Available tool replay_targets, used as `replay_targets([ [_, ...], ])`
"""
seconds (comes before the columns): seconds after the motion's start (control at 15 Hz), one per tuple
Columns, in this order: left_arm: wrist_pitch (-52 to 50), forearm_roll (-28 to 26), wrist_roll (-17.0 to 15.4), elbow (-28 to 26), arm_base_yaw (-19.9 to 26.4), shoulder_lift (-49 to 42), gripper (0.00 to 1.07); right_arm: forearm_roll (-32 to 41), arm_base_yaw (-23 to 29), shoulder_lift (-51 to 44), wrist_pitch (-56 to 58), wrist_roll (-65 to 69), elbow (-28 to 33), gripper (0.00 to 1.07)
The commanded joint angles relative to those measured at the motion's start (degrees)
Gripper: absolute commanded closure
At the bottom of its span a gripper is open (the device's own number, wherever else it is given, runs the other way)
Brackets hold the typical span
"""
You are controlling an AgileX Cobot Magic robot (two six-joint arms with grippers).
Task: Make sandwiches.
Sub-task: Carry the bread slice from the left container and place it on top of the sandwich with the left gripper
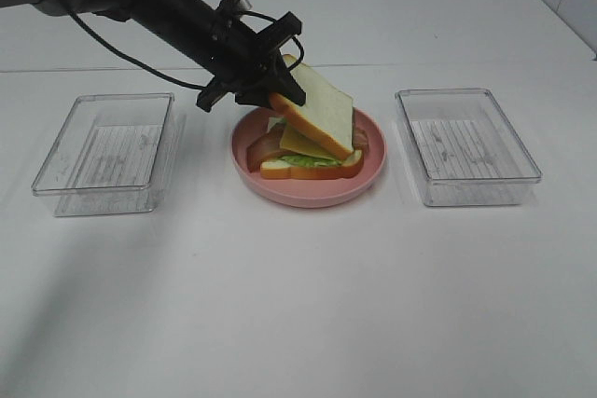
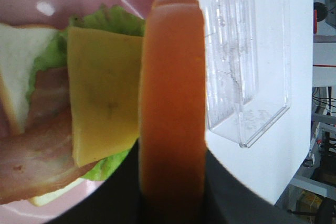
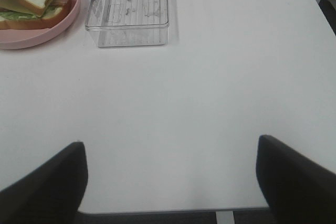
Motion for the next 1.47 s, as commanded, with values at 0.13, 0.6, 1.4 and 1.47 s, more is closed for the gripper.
replay_targets([
  [0.13, -0.11, -0.46, -0.8, -0.06, -0.34, 0.4, 1.07, 0.23, -0.11, -1.2, -0.46, -0.17, 0.17, 0.22],
  [0.6, -0.06, 1.95, -4.35, -0.06, -0.34, 0.46, 0.62, 0.23, -0.11, -1.2, -0.46, -0.17, 0.17, 0.22],
  [1.4, 18.91, 30.02, -15.24, -17.93, -0.46, -0.8, 0.22, 0.23, -0.11, -1.2, -0.46, -0.17, 0.17, 0.22],
  [1.47, 18.91, 38.96, -14.55, -18.22, -0.34, -4.35, 0.22, 0.23, -0.11, -1.2, -0.46, -0.17, 0.17, 0.22],
])
